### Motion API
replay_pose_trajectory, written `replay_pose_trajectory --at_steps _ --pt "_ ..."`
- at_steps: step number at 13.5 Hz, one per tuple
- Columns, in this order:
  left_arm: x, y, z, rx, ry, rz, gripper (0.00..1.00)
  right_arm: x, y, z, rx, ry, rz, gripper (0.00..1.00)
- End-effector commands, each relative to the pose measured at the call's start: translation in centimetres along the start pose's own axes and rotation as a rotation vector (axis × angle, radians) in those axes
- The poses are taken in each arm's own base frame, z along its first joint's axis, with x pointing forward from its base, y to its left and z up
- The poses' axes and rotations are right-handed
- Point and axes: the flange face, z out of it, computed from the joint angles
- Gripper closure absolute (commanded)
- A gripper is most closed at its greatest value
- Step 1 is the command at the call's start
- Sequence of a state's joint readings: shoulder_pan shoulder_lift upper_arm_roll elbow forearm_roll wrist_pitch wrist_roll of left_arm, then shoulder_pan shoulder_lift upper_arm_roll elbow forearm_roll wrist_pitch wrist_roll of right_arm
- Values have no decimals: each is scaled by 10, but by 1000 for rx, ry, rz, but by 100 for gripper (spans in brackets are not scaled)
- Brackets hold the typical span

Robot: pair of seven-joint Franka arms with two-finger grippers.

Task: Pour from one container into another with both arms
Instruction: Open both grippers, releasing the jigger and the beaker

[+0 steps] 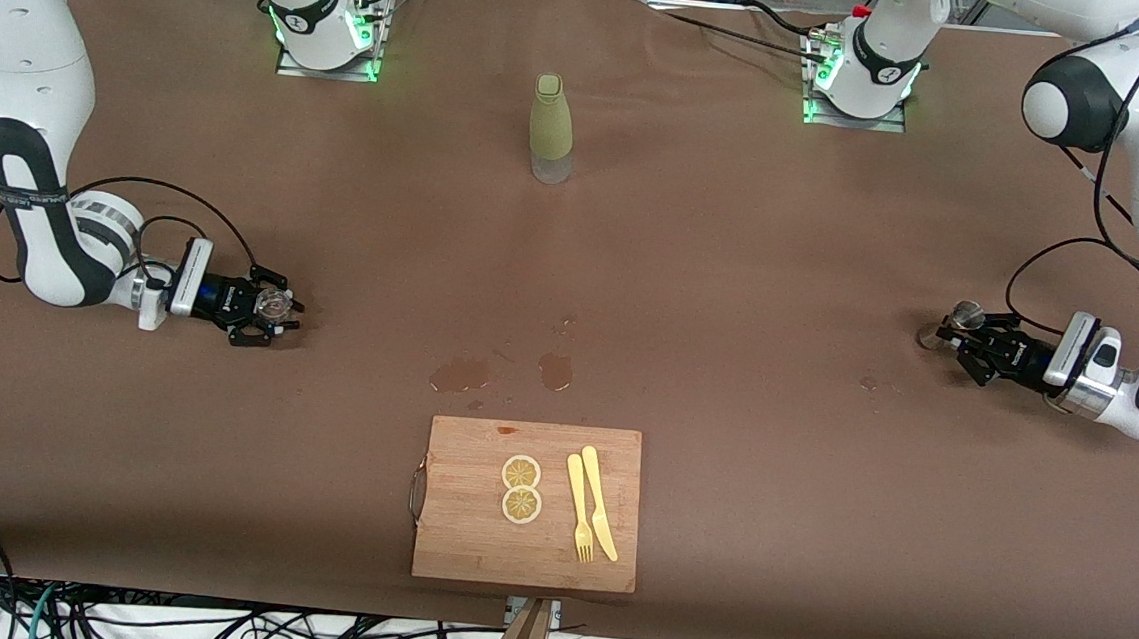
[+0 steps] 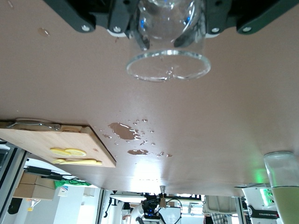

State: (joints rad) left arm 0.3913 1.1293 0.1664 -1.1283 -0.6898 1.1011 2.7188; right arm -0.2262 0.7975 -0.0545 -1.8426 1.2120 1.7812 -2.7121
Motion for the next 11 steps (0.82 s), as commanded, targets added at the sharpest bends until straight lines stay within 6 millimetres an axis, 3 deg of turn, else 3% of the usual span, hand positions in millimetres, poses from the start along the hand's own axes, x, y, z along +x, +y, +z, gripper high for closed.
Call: replay_pose_trajectory --at_steps 1,3,6,7,8,9,11 --pt "-10 5 -1 -45 -10 133 100 -5 -5 1 -29 6 -17 59" --pt "-12 5 -2 -39 -27 149 100 -6 -4 0 -36 -10 -14 39" --pt "-12 8 -7 -35 -39 145 100 -8 -4 -2 -41 -22 -13 37" --pt "-14 9 -8 -32 -47 144 85 -9 -4 -4 -43 -25 -12 37" --pt "-14 9 -8 -31 -51 143 1 -11 -5 -8 -47 -31 -7 27" --pt "-14 11 -10 -30 -53 141 0 -12 -5 -11 -49 -35 -9 1" --pt "-8 10 -19 -14 -97 145 0 -14 -4 -28 -63 -57 -2 0"
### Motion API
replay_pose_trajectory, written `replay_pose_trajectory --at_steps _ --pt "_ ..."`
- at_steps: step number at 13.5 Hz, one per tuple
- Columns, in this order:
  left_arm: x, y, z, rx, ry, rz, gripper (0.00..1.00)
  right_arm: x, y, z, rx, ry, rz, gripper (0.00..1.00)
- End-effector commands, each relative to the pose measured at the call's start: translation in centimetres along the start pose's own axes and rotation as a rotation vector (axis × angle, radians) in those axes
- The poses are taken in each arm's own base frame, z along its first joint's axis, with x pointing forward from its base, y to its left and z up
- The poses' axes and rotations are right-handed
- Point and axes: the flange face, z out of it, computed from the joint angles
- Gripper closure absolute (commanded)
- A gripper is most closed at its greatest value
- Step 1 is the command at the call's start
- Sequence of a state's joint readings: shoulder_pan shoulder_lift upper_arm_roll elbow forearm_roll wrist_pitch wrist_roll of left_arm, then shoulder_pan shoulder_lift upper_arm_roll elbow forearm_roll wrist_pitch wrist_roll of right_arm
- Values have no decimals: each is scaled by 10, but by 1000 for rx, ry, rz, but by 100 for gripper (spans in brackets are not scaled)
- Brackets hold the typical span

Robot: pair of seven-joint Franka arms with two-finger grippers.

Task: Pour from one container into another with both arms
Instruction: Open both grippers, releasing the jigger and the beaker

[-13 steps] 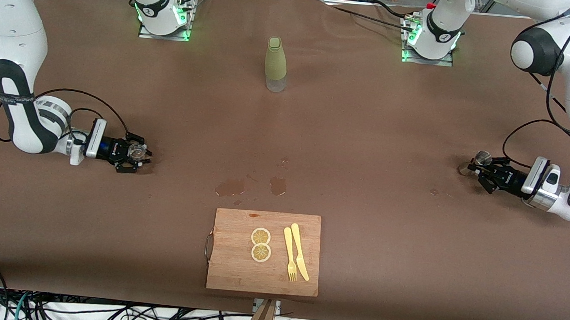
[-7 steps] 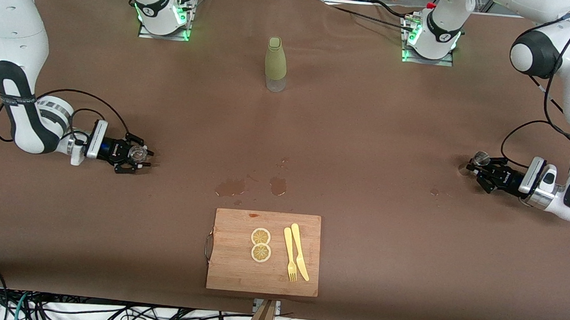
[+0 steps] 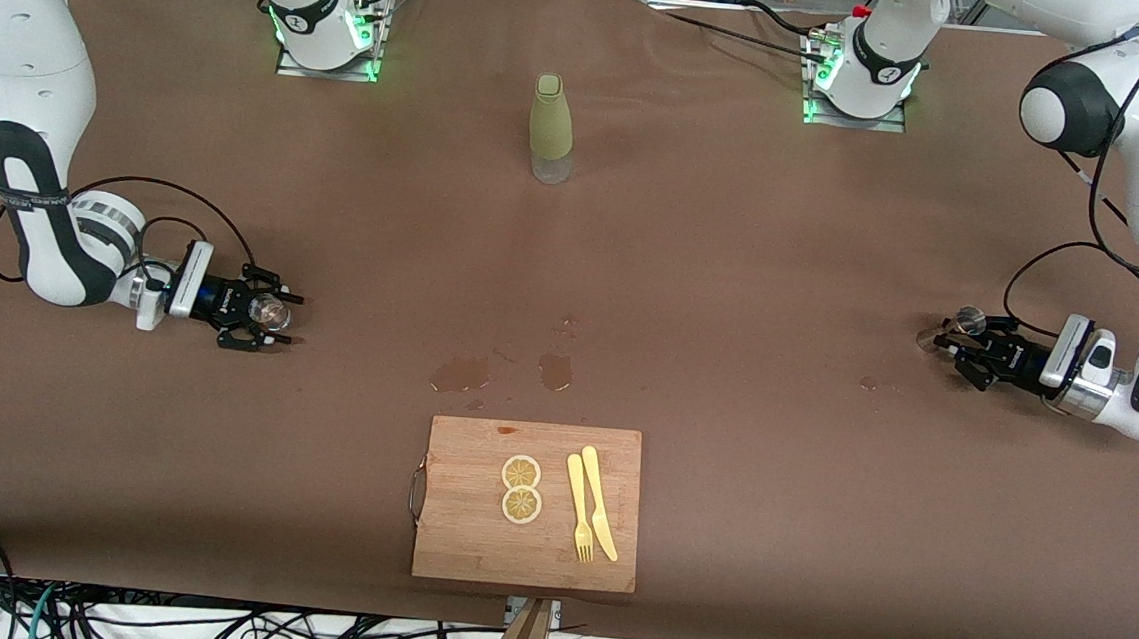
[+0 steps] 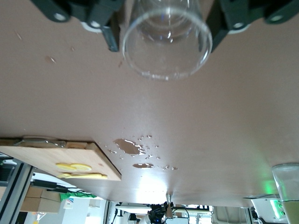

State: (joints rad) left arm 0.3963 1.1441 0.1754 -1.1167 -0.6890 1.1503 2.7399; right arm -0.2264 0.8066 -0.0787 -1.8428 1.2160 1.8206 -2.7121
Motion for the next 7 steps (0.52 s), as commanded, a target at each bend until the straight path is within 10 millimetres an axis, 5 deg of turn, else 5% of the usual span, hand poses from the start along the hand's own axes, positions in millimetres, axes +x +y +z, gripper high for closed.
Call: replay_pose_trajectory --at_steps 1,3,7 --pt "13 3 -22 -28 -74 146 0 -2 0 -24 -44 -15 -16 0" --pt "39 -5 -45 -5 -156 166 0 0 7 -43 -64 -37 -32 0" --pt "129 -26 -105 69 -456 206 0 27 32 -94 -60 -72 47 0"
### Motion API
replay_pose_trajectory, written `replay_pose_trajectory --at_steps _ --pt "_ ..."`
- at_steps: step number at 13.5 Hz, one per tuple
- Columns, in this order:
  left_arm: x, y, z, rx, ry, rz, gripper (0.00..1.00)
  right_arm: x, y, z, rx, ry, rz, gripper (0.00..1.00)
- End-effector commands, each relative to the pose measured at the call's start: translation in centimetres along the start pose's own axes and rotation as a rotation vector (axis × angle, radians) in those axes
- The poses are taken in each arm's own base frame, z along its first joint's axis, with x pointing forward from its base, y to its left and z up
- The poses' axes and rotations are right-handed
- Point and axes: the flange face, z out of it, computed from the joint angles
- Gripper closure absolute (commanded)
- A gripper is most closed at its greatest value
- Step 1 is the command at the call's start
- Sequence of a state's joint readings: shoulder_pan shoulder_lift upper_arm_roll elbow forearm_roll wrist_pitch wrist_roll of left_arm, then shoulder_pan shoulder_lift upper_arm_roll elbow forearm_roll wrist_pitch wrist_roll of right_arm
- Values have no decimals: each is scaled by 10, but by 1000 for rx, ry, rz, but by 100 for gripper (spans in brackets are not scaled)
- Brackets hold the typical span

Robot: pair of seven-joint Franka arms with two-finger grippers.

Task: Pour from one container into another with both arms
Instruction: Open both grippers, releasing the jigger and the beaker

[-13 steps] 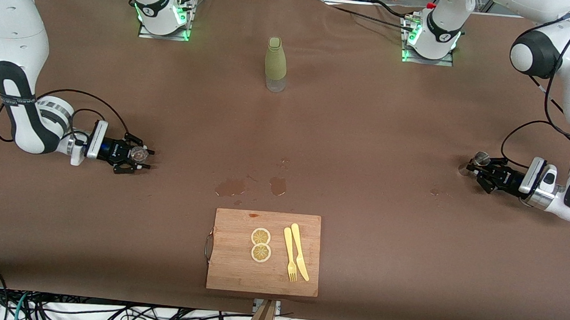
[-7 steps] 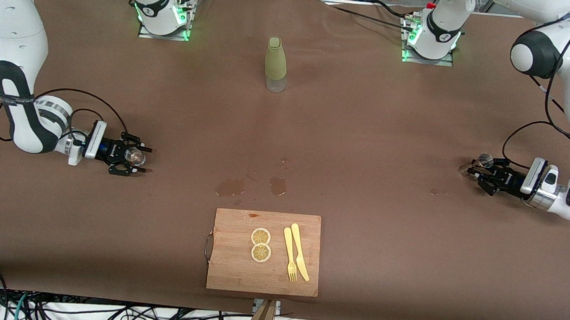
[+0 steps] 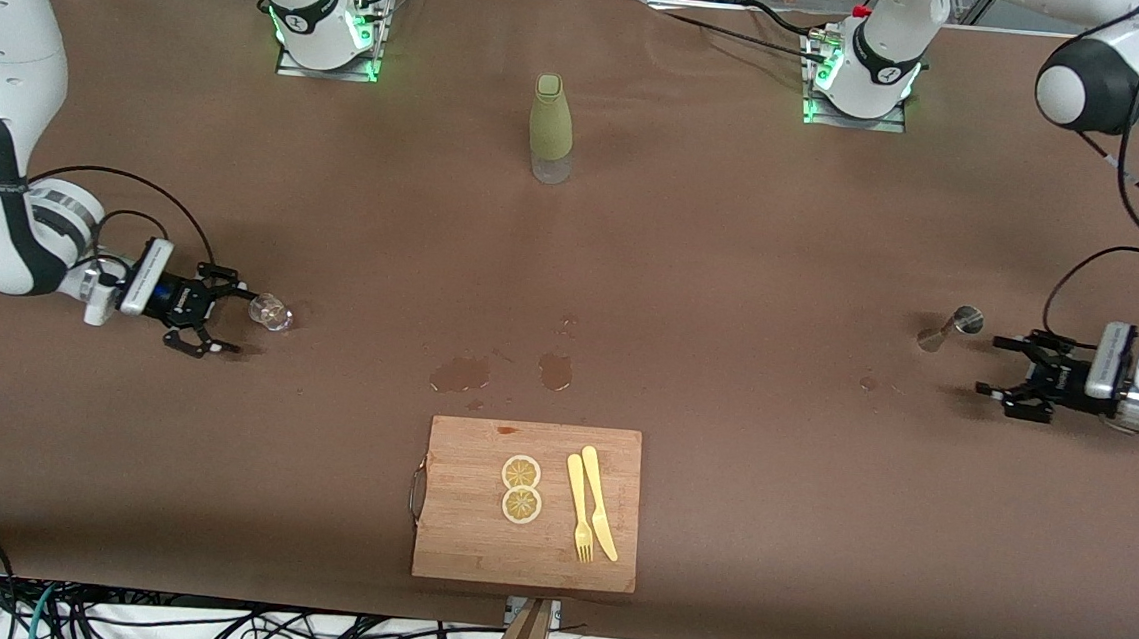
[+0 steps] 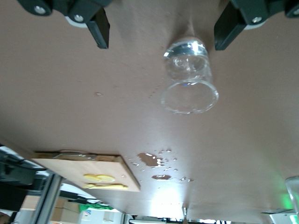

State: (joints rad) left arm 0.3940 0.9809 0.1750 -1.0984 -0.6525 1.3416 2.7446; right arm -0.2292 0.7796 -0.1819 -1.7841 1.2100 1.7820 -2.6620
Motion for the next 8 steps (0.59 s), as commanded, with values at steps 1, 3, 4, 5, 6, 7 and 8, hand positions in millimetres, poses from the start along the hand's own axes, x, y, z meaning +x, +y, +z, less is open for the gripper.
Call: replay_pose_trajectory --at_steps 1,3,4,5,6,7,8 --pt "56 -10 -48 -3 -195 94 0 34 24 -38 20 -39 70 0" --pt "94 -23 -73 5 -292 63 0 68 44 -68 27 -112 159 0" --pt "116 -35 -85 23 -334 61 0 87 53 -82 26 -150 214 0" --pt "141 -46 -97 44 -375 68 0 109 60 -96 20 -191 275 0" --pt "170 -60 -110 67 -430 90 0 131 68 -107 7 -226 337 0" --pt "200 -68 -121 71 -497 89 0 153 74 -118 -5 -269 396 0" --pt "230 -77 -129 67 -575 45 0 176 79 -129 -19 -317 451 0"
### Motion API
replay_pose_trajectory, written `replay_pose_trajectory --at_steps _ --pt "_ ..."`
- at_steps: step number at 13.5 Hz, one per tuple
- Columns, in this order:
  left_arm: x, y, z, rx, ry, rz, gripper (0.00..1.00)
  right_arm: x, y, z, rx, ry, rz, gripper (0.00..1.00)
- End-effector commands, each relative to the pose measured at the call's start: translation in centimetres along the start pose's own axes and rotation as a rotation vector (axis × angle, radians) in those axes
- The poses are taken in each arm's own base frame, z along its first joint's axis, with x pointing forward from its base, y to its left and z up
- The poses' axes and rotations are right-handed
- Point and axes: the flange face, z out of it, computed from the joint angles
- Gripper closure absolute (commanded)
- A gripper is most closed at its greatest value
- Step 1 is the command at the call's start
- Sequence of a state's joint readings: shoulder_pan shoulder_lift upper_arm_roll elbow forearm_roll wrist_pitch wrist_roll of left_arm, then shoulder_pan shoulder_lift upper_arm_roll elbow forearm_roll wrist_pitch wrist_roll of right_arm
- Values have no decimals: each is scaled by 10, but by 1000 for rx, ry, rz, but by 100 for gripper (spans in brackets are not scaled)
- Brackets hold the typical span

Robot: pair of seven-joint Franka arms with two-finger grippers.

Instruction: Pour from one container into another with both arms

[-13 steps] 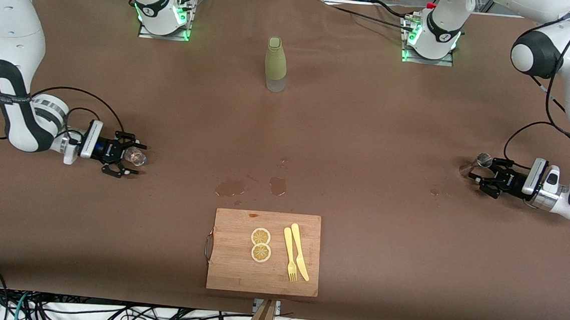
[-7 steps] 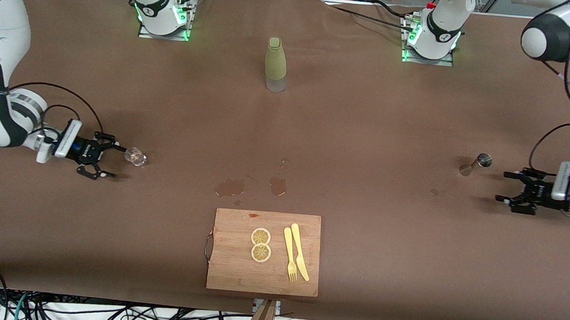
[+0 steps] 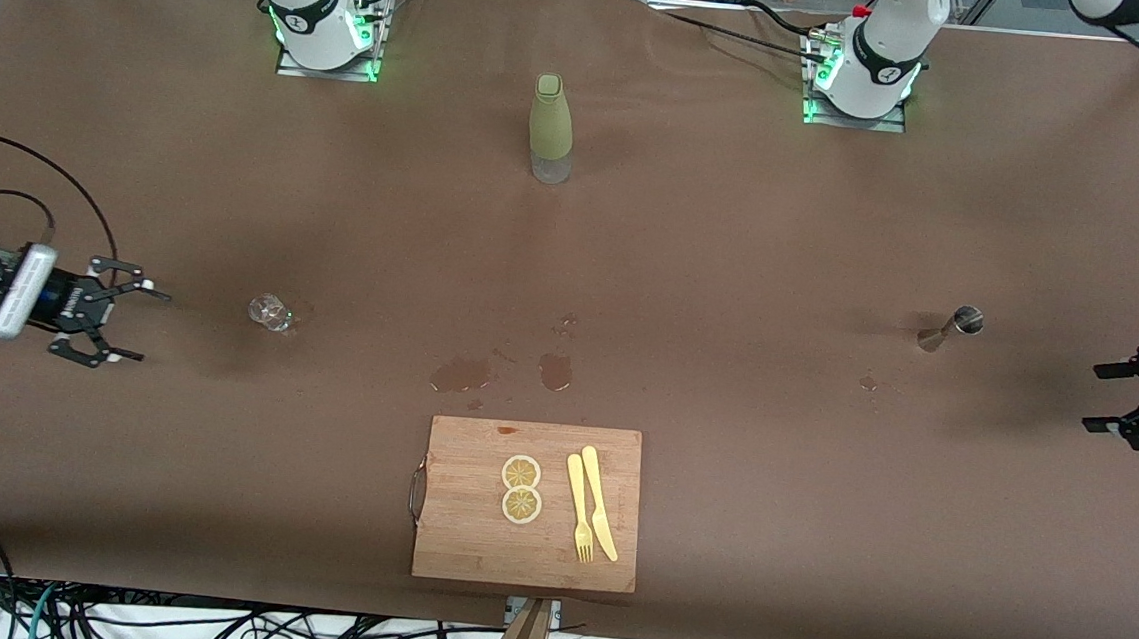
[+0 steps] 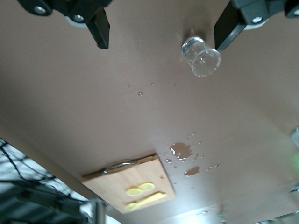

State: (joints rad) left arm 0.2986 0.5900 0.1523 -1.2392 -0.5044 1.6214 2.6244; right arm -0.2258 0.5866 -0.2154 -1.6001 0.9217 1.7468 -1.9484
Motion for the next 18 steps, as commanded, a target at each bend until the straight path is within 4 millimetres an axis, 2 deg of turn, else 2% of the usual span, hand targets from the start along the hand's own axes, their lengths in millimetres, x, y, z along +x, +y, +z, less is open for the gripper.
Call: replay_pose_trajectory --at_steps 1,4,6,8,11,14,16,18 --pt "73 -23 -50 -44 -178 -103 0 54 -12 -38 -27 -110 160 0" --pt "136 -57 -70 -78 -325 -294 0 120 -28 -68 -83 -231 353 0" --pt "164 -67 -80 -62 -393 -491 0 153 -39 -79 -108 -303 534 0" --pt "191 -70 -90 -41 -440 -745 0 191 -52 -83 -176 -402 637 0" --pt "220 -64 -97 16 -465 -1162 0 239 -86 -77 -273 -508 840 0" --pt "255 -72 -90 35 -497 -1461 0 262 -116 -79 -335 -599 968 0" --pt "273 -75 -85 30 -503 -1575 0 266 -136 -84 -385 -686 1087 0" --pt "285 -78 -78 23 -516 -1678 0 271 -146 -92 -424 -690 1164 0"
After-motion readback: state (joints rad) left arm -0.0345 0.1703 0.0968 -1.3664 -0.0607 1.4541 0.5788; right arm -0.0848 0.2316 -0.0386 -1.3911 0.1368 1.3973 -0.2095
